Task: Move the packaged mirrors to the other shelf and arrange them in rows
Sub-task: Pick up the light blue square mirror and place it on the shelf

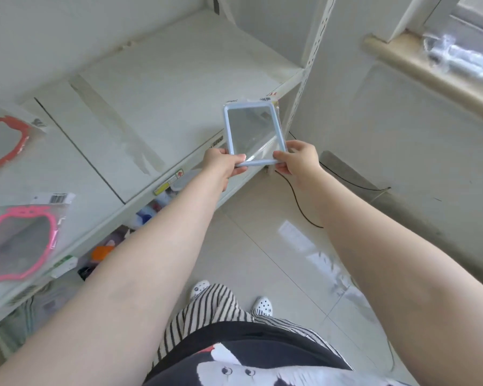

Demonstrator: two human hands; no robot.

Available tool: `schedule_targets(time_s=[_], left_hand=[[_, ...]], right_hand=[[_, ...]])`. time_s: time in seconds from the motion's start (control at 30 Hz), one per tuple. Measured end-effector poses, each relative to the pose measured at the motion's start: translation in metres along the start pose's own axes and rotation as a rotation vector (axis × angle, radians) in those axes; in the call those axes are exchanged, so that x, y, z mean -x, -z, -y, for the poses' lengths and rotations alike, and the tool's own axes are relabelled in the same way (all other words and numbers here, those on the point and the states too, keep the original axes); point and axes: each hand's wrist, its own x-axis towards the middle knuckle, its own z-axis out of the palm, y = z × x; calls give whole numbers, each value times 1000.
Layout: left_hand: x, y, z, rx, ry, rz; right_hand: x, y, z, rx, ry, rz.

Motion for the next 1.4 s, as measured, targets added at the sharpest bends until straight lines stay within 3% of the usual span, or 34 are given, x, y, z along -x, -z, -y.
schedule_targets(time_s=[0.3, 0.8, 1.2, 1.4], left_hand=[[-39, -53, -34, -55, 28, -35], [-149, -112, -132, 49, 18, -53], [-213, -155, -172, 246, -55, -326], [-236, -158, -168, 183, -93, -559]], right_hand=[[-64, 26, 25, -32, -33, -8], [-204, 29, 119, 12, -27, 8], [-324, 18, 196, 209, 26, 298], [-364, -2, 202, 352, 84, 404]])
